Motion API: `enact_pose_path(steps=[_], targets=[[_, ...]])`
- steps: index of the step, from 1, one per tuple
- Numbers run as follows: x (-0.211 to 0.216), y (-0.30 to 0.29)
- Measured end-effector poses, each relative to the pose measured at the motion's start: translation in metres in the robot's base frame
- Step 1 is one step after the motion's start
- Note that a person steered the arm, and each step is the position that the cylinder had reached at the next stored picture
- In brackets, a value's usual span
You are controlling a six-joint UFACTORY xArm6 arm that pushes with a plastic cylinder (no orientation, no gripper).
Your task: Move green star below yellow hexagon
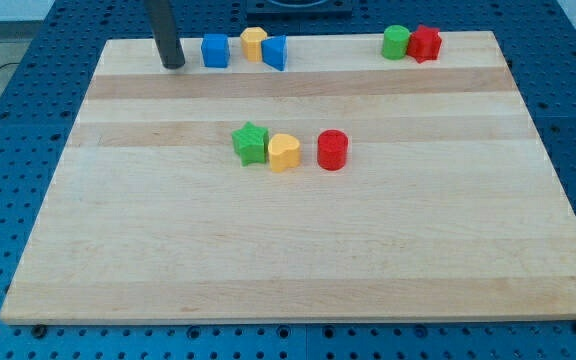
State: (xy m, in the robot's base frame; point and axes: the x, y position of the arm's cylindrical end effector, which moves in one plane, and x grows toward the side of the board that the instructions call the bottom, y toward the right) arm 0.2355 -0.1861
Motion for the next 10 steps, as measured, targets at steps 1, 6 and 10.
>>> enact_pose_path(steps=[1, 6, 10], targets=[[-0.007, 0.022], [0.120, 0.013], [0.184, 0.131]])
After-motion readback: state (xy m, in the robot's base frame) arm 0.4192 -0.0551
